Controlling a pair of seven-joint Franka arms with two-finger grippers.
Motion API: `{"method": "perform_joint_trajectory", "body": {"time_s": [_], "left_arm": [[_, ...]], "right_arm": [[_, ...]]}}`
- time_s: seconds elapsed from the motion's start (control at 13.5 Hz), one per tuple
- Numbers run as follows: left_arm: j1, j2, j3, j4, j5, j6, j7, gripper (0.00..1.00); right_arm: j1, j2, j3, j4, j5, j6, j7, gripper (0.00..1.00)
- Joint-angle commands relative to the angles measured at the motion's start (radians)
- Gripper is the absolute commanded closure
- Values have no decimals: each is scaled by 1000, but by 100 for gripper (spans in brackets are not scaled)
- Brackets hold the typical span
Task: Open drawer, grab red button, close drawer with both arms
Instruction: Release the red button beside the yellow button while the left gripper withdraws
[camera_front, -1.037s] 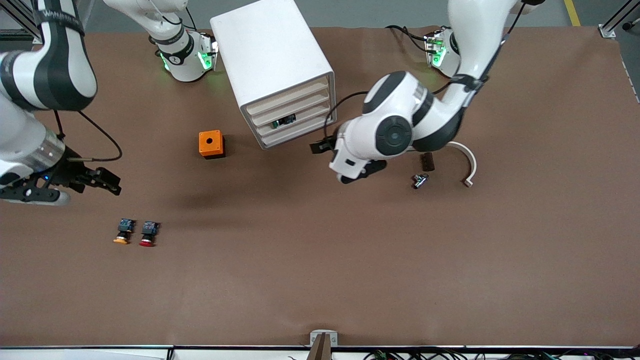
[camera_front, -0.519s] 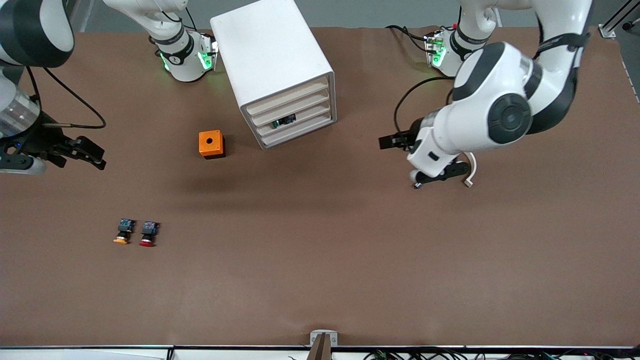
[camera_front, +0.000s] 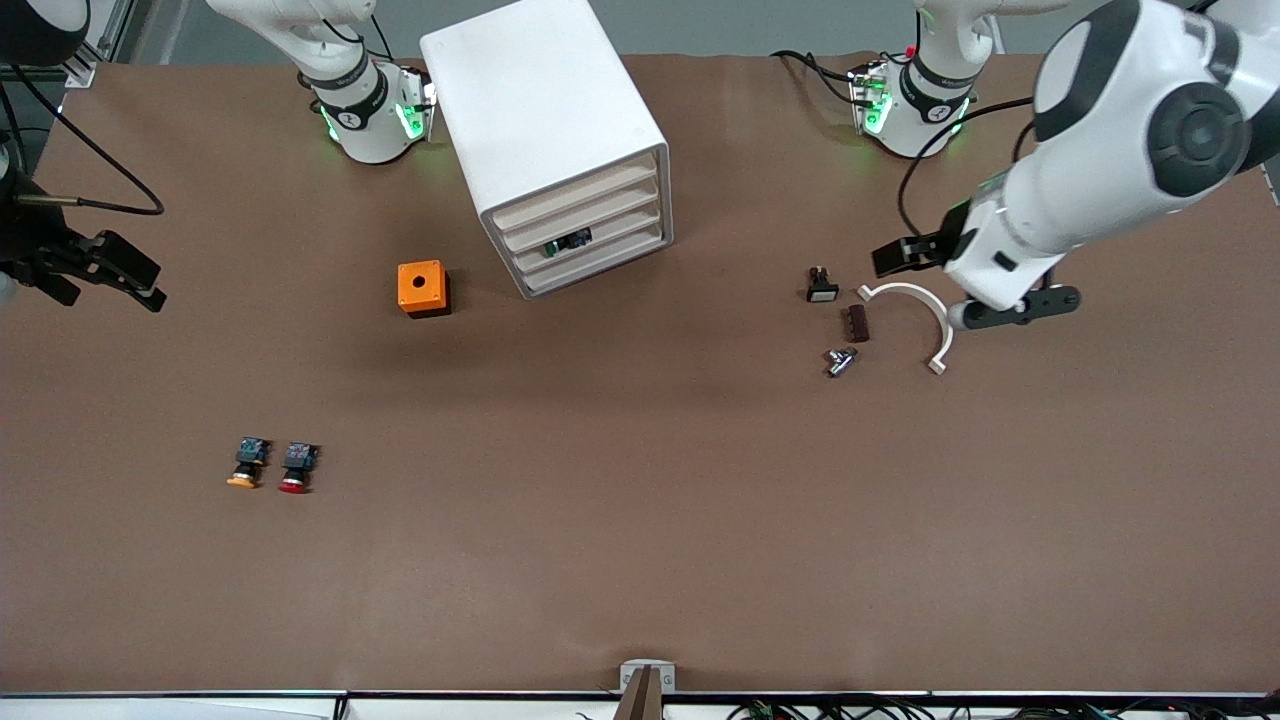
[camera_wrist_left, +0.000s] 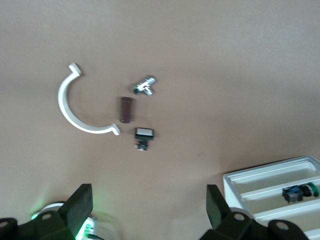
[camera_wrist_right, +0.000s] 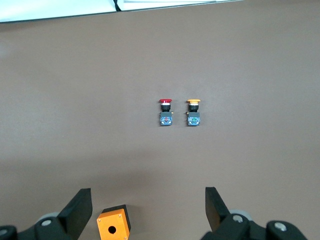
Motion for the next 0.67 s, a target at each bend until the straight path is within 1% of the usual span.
{"method": "perform_joint_trajectory", "body": {"time_s": [0.0,0.3,0.59], "left_arm": [[73,-57,-9,-45,11,-7,114,0],[151,-59,-2,-16,13,-41,99,0],[157,-54,-3,34,16,-96,102,0]], "right_arm": [[-8,-7,8,-4,-18,1,-6,0],[-8,-7,6,-1,-33,6,-7,0],[-8,-6,6,-1,-35,7,-6,0]]}}
